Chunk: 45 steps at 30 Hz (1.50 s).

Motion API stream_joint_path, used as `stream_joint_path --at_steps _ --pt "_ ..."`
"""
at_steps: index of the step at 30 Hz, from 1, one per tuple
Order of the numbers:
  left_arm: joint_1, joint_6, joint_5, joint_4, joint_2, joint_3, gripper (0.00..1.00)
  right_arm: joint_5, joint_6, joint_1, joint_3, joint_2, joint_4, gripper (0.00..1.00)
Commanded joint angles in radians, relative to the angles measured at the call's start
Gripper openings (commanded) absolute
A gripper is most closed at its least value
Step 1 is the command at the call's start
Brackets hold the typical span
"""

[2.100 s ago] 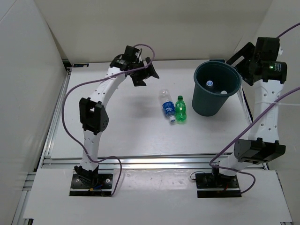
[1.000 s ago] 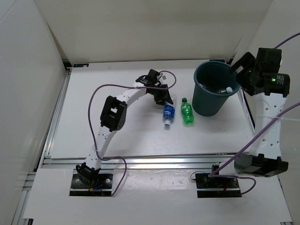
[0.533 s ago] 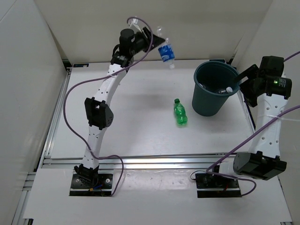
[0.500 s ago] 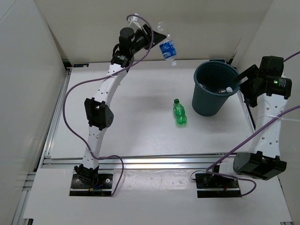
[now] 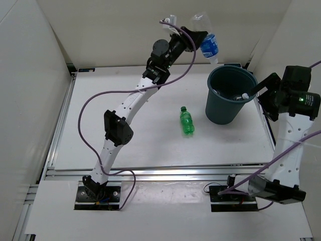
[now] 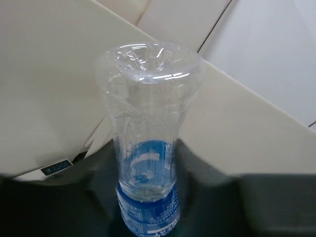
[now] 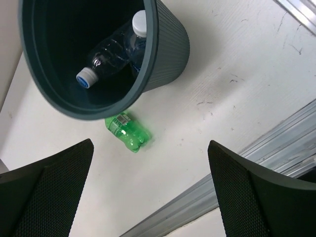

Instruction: Put the plastic bottles in the bin

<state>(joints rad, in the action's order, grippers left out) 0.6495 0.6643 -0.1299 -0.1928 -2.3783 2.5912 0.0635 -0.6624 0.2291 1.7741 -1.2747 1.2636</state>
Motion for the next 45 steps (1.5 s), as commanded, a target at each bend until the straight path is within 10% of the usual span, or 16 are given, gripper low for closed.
stream_joint_path --at_steps 1,5,14,21,27,45 --pt "0.061 -0.022 0.039 -0.068 -0.016 0.012 0.59 0.005 0.064 0.004 0.044 0.067 0.036 1.00" --pt "0.095 -0.020 -0.026 0.022 -0.029 -0.005 1.00 0.030 0.083 0.004 0.003 0.121 0.046 1.00" --pt "-0.019 -0.178 -0.128 0.243 0.218 -0.149 1.00 -0.037 0.064 0.004 -0.039 0.083 -0.040 1.00" --pt "-0.119 -0.201 -0.048 0.297 0.539 -0.769 1.00 -0.087 0.055 0.004 -0.039 0.043 -0.079 1.00" --pt "-0.188 -0.017 -0.357 0.306 0.444 -0.873 1.00 -0.129 0.037 0.004 -0.123 0.052 -0.090 1.00" --pt "-0.057 -0.008 -0.424 0.306 0.205 -0.913 1.00 -0.140 0.064 0.004 -0.176 0.061 -0.099 1.00"
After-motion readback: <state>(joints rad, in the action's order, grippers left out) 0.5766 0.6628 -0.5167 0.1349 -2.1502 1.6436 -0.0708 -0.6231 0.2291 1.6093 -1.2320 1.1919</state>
